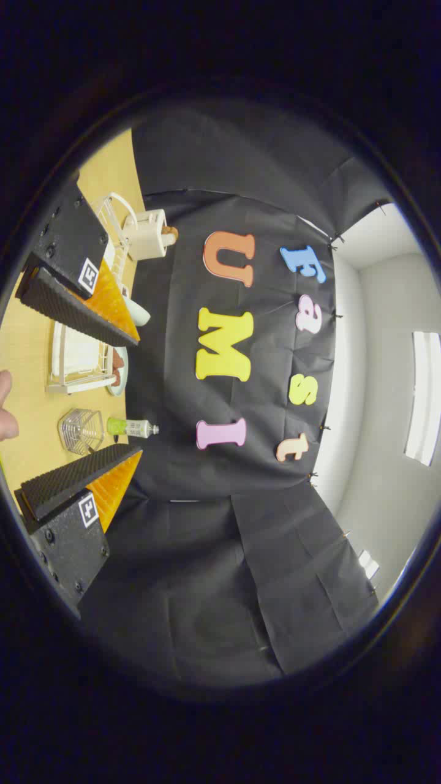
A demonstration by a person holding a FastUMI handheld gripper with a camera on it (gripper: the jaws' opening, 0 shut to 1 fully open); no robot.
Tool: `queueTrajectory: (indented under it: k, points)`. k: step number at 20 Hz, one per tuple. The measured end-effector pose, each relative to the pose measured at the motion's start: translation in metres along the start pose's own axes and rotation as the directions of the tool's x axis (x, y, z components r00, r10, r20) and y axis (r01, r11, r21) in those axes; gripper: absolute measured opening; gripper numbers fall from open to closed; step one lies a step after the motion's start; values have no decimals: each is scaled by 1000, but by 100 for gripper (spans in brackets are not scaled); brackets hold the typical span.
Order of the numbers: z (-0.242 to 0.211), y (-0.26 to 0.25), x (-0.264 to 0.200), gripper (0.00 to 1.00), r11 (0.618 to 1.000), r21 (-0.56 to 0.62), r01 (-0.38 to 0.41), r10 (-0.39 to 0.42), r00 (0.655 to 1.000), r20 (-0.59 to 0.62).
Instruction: Take the plate from the dish rack, then take the spoon from the basket and place it into the plate.
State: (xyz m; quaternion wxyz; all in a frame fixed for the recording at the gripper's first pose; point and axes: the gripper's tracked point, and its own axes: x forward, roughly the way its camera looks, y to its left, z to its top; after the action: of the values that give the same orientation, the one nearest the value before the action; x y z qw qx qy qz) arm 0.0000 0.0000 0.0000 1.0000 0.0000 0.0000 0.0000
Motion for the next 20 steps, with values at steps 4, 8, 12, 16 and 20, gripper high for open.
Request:
queueTrajectory:
  k: [4, 8, 12, 16, 20]
  points:
    - [-2, -4, 2, 100, 1000, 17, 11, -11, 1000, -7]
    - [4, -8, 1, 100, 1000, 3, 28, -28, 999, 26]
    - [-1, 0, 3, 100, 1000, 8, 13, -13, 1000, 3]
    - [-5, 10, 5, 100, 1000, 2, -6, 6, 1000, -16]
    - [-2, 17, 6, 100, 999, 12, -36, 37, 999, -24]
